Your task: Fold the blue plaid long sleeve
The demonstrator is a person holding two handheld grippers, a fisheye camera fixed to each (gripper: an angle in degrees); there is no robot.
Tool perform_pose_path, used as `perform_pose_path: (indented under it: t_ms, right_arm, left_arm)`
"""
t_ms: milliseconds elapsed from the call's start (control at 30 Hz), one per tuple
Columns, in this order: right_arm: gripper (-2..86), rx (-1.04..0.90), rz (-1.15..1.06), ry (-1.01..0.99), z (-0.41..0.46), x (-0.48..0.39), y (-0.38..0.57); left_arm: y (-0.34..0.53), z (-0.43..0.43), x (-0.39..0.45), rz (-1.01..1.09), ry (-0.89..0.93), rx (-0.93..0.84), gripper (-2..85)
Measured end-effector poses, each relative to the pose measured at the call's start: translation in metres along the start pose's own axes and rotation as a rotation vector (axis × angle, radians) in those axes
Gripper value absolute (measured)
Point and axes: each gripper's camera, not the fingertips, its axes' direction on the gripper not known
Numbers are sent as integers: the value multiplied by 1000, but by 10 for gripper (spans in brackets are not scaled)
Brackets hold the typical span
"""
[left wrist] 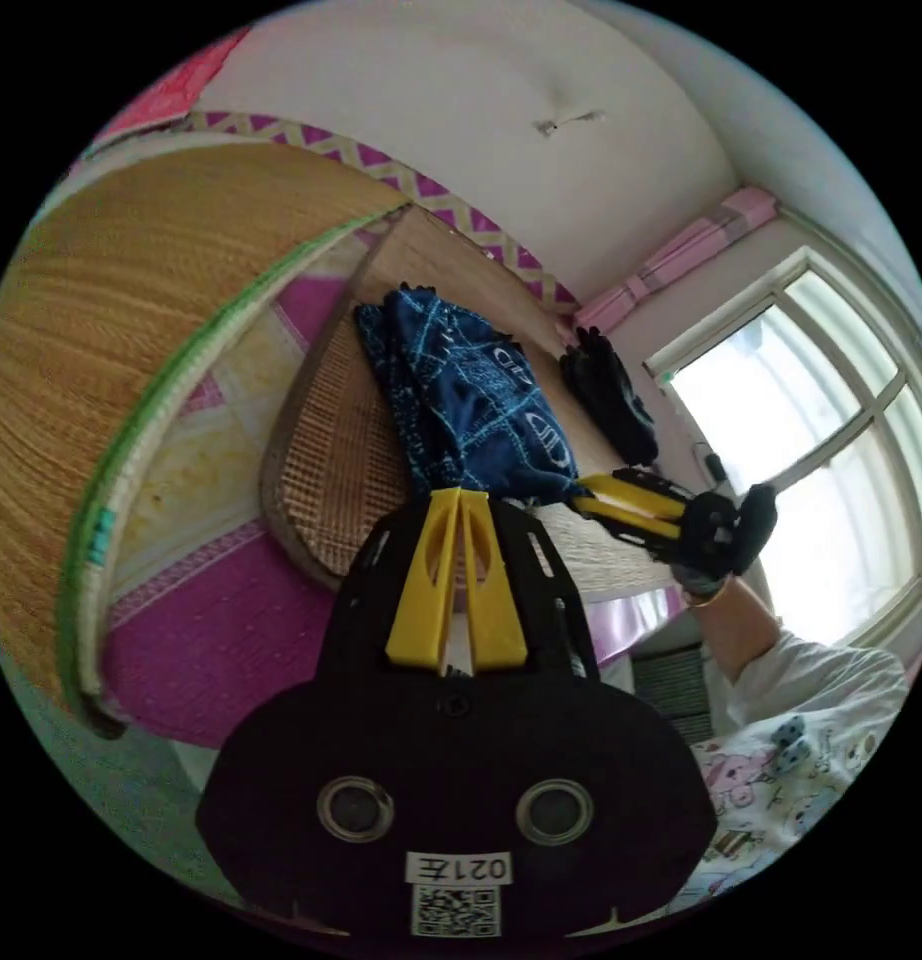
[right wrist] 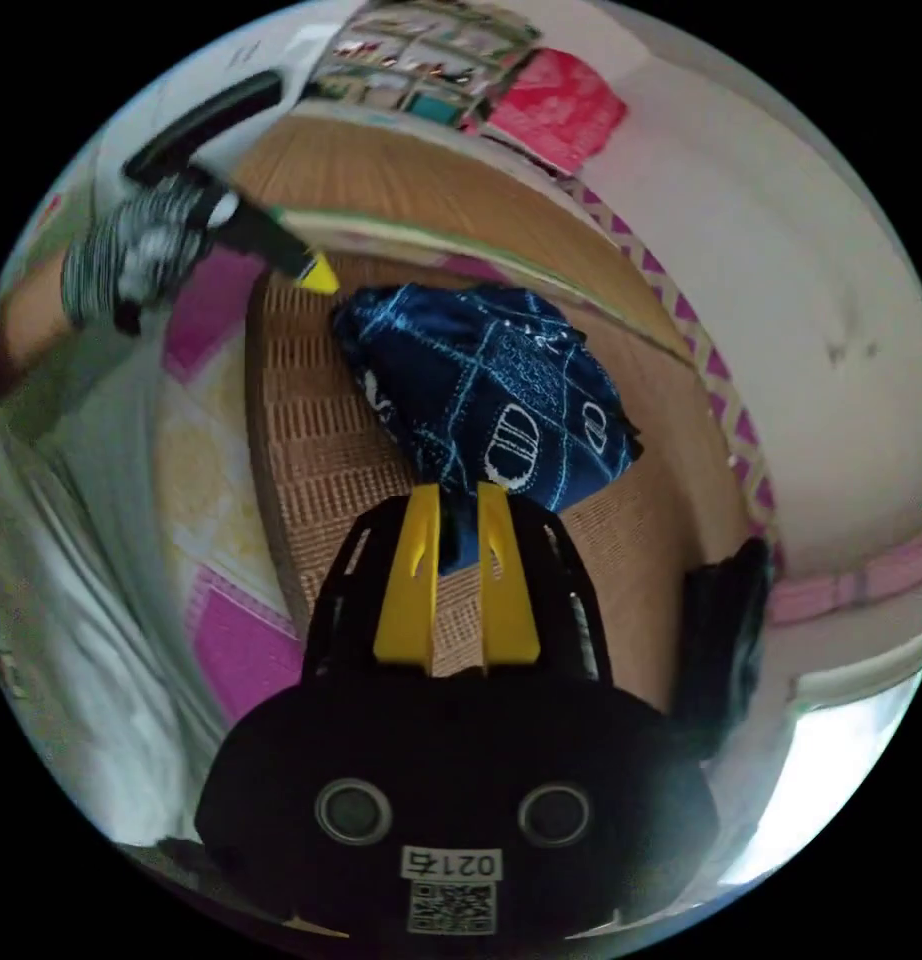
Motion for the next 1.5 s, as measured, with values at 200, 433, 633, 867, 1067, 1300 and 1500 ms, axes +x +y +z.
perform_pose_path:
  t_ms: [200, 433, 633, 867, 1067, 1300, 1500]
  right_arm:
    - [113, 187, 44, -121, -2, -3, -10]
    - [87, 95, -20, -81, 78, -14, -26]
    - [6, 150, 104, -197, 96, 33, 13]
    - [-2, 353, 409, -461, 80, 150, 103]
    - [-2, 647, 789, -572, 40, 287, 277]
    - [-3, 559, 1141, -420, 80, 331, 501]
    - [-3, 519, 1273, -389, 124, 310, 581]
  left_arm:
    - [-4, -22, 6, 44, -81, 54, 40]
    - [-3, -28, 1, 14, -68, 39, -4]
    - [-11, -24, -4, 15, -69, 11, -8]
    - [-43, 6, 15, 62, -53, -15, 16]
    - [-86, 41, 21, 40, -172, -45, 74]
    - [-117, 67, 1, -29, -111, -117, 67]
    - [-141, 82, 10, 34, -181, -143, 64]
